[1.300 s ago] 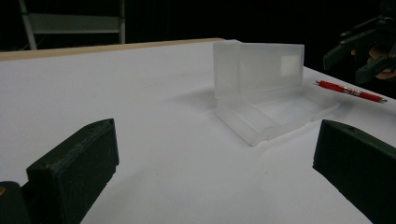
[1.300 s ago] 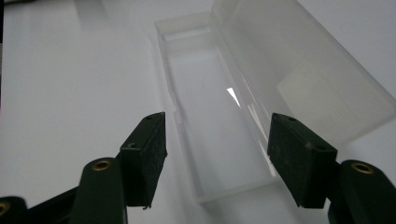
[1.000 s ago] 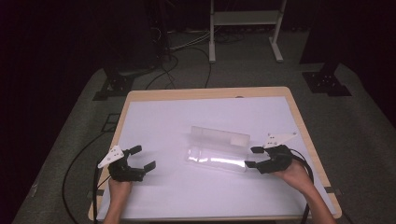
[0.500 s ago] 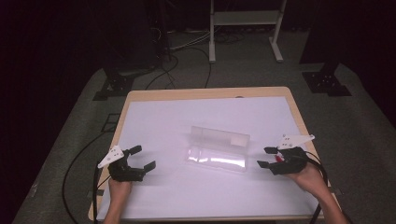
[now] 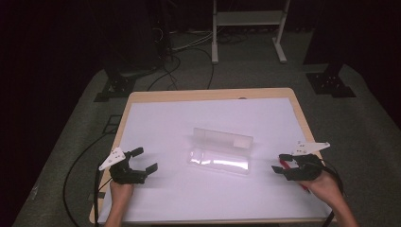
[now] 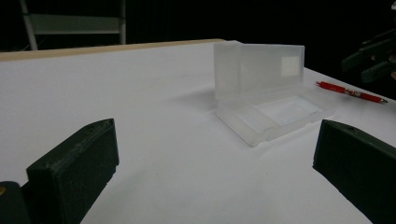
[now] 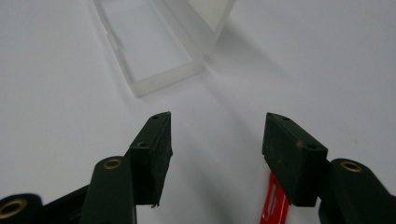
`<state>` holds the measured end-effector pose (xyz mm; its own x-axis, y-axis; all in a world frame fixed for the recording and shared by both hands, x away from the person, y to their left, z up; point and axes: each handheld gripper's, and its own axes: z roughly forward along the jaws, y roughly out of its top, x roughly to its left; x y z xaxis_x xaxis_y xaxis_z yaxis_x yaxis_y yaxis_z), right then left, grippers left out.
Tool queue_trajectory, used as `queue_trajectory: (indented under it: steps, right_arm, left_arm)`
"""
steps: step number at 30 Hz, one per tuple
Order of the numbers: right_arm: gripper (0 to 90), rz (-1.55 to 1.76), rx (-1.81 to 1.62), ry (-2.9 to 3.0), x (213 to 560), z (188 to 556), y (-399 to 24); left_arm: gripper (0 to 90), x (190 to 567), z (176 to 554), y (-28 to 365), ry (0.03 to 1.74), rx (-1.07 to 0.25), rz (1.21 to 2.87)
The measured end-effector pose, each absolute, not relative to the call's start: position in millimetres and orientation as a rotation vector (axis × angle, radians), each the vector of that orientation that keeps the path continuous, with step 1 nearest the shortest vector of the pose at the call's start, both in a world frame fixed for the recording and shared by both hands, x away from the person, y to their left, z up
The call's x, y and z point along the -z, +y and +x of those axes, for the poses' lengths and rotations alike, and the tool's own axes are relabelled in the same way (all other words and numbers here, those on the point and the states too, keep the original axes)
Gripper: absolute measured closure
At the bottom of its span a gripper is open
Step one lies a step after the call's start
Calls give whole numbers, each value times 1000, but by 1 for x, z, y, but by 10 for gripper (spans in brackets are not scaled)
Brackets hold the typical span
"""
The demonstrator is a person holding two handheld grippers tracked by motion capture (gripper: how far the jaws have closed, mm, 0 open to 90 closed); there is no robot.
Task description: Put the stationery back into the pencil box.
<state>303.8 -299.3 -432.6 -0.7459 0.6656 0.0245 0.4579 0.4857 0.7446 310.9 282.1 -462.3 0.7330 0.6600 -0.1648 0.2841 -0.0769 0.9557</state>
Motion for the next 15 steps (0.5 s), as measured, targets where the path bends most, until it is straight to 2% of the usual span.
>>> queue_trajectory:
  steps: [15]
  right_arm:
    - [471, 1091, -1057, 2432, 448, 292, -326]
  left_arm:
    - [0, 462, 311, 282, 769, -364, 1660]
